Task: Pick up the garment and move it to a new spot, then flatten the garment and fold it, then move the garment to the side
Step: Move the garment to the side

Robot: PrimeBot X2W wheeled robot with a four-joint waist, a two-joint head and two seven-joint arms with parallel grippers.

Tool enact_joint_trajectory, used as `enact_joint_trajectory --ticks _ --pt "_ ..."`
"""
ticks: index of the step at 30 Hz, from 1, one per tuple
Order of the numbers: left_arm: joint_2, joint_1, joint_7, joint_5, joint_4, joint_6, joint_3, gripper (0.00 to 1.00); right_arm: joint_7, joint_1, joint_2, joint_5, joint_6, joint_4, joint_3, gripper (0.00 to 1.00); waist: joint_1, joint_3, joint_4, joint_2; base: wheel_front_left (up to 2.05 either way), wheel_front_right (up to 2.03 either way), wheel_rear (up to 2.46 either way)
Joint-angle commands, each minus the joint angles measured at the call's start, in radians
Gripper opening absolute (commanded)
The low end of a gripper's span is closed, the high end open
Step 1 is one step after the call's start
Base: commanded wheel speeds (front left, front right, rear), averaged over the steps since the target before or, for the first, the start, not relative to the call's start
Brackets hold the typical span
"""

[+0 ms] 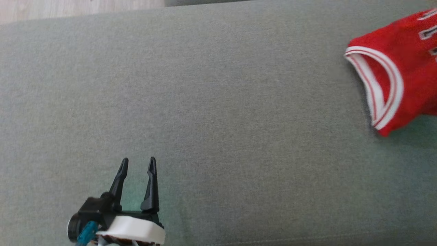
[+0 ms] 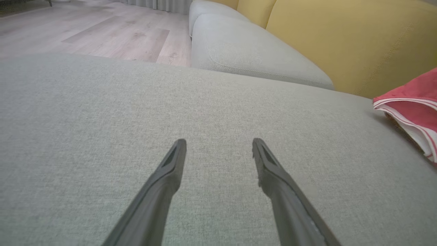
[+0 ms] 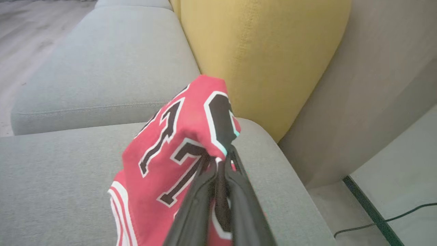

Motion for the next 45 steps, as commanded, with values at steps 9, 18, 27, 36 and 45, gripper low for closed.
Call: enact_joint_trajectory --ticks 9,18,27,36,45 --pt "0.037 -0.051 0.020 0.026 -0.051 0.008 0.020 1.00 -0.075 -0.096 -0.089 -0.128 0.003 0.094 -0.128 1.00 0.0000 0.080 0.046 0.0000 0.00 0.00 0.00" --pt "0.049 -0.046 0.025 0.023 -0.056 0.016 0.024 1.00 -0.175 -0.114 -0.031 -0.171 0.003 0.165 -0.127 1.00 0.0000 0.072 0.026 0.0000 0.00 0.00 0.00" --pt "0.050 -0.027 0.008 -0.009 -0.066 0.021 0.062 1.00 -0.267 -0.082 0.049 -0.099 0.003 0.111 0.028 1.00 0.0000 -0.018 -0.005 0.0000 0.00 0.00 0.00" --pt "0.051 0.080 -0.021 -0.081 -0.060 0.039 0.156 1.00 -0.376 0.112 0.191 -0.034 0.003 -0.011 0.137 1.00 0.0000 -0.178 -0.009 0.0000 0.00 0.00 0.00" --pt "0.069 0.194 -0.033 -0.079 -0.069 0.050 0.200 1.00 -0.457 0.430 0.268 0.012 0.003 -0.179 0.267 1.00 0.0000 -0.258 0.017 0.0000 0.00 0.00 0.00"
